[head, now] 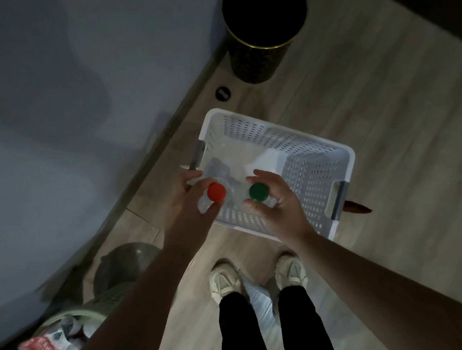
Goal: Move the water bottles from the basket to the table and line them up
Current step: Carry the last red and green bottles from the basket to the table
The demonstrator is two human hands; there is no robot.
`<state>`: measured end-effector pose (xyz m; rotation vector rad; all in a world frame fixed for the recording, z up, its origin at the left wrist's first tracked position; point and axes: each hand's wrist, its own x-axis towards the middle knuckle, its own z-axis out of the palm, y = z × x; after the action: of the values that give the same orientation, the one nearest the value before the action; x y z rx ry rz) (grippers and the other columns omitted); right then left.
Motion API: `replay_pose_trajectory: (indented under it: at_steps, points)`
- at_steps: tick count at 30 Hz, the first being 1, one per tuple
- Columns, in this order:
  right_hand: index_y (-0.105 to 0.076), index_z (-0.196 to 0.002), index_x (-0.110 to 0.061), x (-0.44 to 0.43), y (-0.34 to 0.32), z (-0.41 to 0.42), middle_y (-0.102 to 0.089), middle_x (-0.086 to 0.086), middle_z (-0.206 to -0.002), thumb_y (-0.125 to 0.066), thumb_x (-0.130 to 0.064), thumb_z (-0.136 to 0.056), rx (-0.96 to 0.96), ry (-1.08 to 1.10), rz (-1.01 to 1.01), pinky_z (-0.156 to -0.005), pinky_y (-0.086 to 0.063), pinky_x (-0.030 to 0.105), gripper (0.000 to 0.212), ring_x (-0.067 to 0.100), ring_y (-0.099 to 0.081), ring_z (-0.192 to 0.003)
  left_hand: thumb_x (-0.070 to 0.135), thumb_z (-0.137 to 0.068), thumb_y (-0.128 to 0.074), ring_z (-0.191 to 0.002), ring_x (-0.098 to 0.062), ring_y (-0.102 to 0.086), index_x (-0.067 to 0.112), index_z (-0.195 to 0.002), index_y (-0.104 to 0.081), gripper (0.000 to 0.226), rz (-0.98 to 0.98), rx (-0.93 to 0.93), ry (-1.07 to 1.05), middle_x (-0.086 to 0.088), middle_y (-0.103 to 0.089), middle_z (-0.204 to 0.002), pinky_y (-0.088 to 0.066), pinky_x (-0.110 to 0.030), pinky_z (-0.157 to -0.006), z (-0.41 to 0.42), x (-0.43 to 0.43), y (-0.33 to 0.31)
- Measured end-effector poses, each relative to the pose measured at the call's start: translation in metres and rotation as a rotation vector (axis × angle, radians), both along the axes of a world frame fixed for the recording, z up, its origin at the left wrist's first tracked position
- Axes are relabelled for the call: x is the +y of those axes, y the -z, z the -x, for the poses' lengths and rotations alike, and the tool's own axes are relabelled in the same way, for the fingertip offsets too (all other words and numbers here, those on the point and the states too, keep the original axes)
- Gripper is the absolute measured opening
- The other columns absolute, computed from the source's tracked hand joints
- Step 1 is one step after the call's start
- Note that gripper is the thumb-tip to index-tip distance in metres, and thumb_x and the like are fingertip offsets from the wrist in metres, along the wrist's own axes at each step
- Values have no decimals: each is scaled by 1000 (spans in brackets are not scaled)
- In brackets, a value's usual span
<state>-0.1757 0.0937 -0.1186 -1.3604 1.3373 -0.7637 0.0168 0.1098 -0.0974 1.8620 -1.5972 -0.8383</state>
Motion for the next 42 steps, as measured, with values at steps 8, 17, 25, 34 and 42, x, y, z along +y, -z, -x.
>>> replay_pose_trajectory:
  at_steps: [8,17,25,34,42]
  points:
    - [-61,-114,-28,-21,-2,33,-62,2,-122,-73,-33,-77,-50,137,-28,-99,-49,46,39,19,-58,-118,56,-82,-60,-111,-12,-59,17,-116,-59,51,-129,83,98,3,-60,-122,-55,-37,-90,19,-27,6]
    - [-62,-114,-42,-17,9,43,-61,-2,-126,-73,-36,-77,-114,190,-112,-101,-45,54,39,22,-55,-123,50,-83,-59,-112,-11,-58,20,-117,-59,46,-157,104,96,3,-65,-118,-41,-23,-98,49,-33,16]
    - [-65,-106,-50,-23,-1,49,-63,-2,-127,-76,-36,-71,-123,195,-165,-101,-48,47,40,16,-58,-121,52,-82,-54,-110,-8,-55,17,-116,-60,49,-157,121,79,1,-63,-119,-39,-16,-98,60,-34,19]
    - [-67,-105,-43,-12,-53,54,-64,-1,-126,-78,-39,-68,-145,253,-210,-102,-46,50,39,16,-58,-121,39,-83,-65,-113,-15,-58,27,-115,-55,35,-151,231,-66,6,-58,-121,-55,-33,-89,51,-21,-44]
    - [-66,-116,-30,8,-222,60,-68,-6,-118,-79,-34,-65,-131,219,-155,-102,-45,53,53,18,-61,-117,30,-80,-74,-109,3,-60,29,-118,-64,39,-7,298,-100,19,-65,-117,-48,-18,-92,33,13,-222]
